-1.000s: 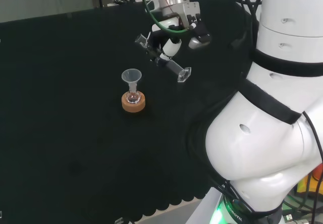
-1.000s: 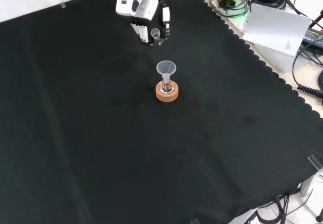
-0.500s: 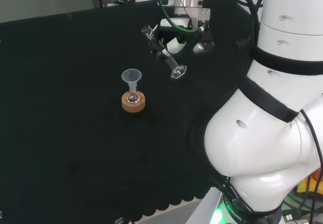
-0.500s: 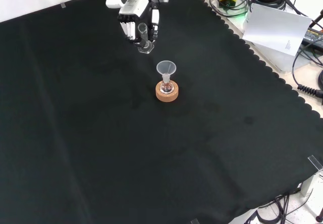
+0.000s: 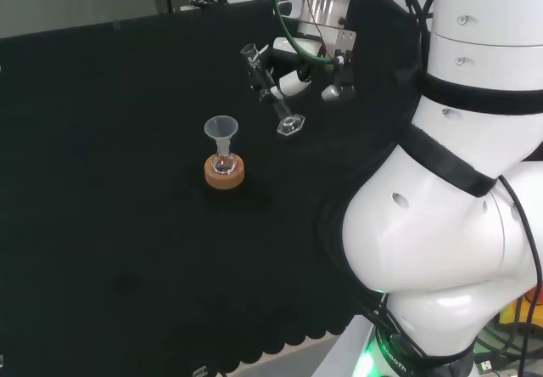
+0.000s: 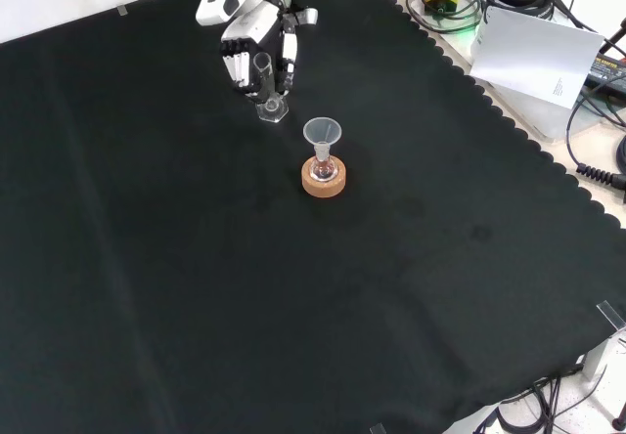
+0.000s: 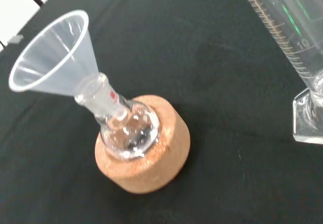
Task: Put the graduated cylinder back on the table.
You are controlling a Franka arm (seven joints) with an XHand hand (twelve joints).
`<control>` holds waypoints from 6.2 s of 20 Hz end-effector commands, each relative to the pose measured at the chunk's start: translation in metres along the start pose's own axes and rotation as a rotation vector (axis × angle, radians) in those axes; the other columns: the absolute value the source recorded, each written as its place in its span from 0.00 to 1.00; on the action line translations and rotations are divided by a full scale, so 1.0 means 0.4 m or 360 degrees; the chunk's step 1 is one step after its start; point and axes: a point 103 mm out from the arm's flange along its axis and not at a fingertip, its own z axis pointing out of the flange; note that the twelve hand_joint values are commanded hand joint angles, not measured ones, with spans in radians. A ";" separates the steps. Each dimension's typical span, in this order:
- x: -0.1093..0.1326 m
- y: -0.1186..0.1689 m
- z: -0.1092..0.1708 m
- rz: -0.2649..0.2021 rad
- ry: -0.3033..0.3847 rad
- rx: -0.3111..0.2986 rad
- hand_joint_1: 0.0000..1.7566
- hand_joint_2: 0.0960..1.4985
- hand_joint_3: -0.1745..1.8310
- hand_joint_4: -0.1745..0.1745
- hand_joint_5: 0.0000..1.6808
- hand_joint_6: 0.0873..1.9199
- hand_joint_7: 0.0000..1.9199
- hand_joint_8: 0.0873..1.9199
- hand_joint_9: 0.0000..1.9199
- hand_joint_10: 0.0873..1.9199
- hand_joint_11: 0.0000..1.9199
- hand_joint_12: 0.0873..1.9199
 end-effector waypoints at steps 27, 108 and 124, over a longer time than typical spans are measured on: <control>-0.070 0.101 0.133 -0.0042 0.0206 -0.0514 0.72 0.72 0.09 0.00 0.58 0.51 0.53 0.50 0.78 0.00 0.64 0.34; -0.125 0.056 0.115 0.0080 0.0330 -0.0488 0.42 0.57 0.00 0.25 0.19 0.12 0.10 0.34 0.34 0.00 0.07 0.72; -0.013 -0.120 -0.108 0.0146 0.0092 -0.0651 0.42 0.56 0.00 0.24 0.21 0.05 0.08 0.34 0.32 0.00 0.04 0.73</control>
